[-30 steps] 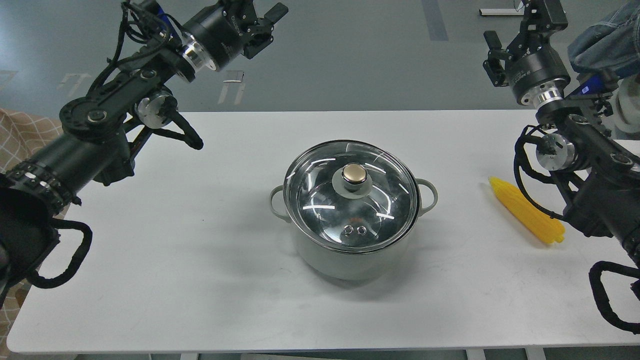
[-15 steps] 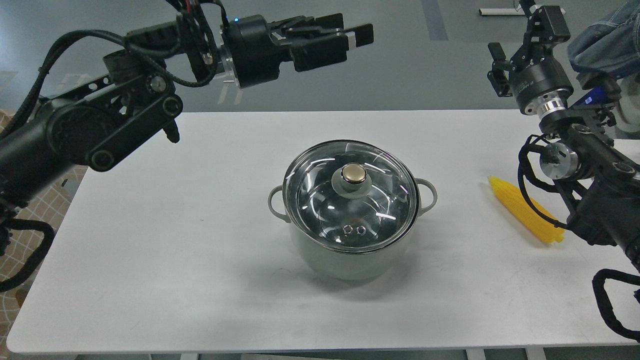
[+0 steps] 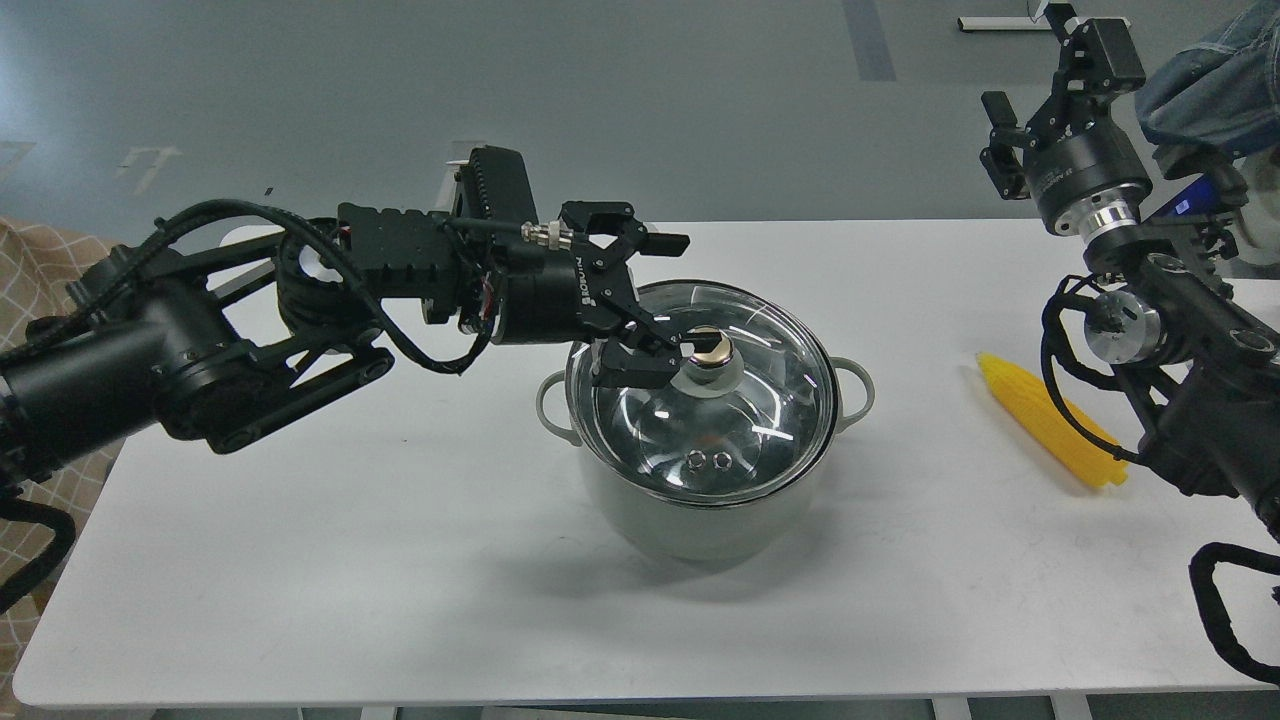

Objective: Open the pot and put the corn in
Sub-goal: 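Lower the left gripper onto the brass lid knob and grasp it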

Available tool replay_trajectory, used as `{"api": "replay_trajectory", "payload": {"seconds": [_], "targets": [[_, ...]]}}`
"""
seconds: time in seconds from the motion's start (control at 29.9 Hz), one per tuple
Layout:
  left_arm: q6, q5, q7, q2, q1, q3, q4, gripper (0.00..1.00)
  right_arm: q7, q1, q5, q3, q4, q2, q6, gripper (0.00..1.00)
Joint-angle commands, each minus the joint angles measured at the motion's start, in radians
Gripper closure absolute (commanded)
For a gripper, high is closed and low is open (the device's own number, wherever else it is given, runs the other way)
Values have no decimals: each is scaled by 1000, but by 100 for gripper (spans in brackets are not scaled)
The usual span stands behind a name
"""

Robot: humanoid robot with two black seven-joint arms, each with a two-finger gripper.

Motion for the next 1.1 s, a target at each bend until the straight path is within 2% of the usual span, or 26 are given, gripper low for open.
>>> {"api": "replay_trajectory", "payload": {"seconds": [0.0, 0.2, 0.33, 0.87, 0.9, 0.97, 1.0, 1.07], "targets": [[0, 10, 0, -6, 41, 2, 11, 5, 0, -1, 0, -1, 0, 0, 0, 1], [0, 10, 0, -20, 68, 1, 17, 8, 0, -1, 0, -1, 0, 0, 0, 1], [0, 10, 0, -26, 78, -1, 34, 16, 0, -2, 0, -1, 0, 2, 0, 1], [0, 10, 0, -100, 88, -2, 73, 17, 0, -10, 0, -1, 11, 2, 0, 1], [0, 10, 0, -106, 88, -2, 86, 19, 0, -13, 0, -1, 21, 0, 0, 1], [0, 10, 0, -107, 86, -2, 89, 36, 0, -19, -1, -1, 29, 0, 0, 1], [0, 10, 0, -107, 86, -2, 89, 51, 0, -21, -1, -1, 29, 0, 0, 1], [0, 10, 0, -107, 86, -1, 89, 55, 0, -21, -1, -1, 29, 0, 0, 1]]}}
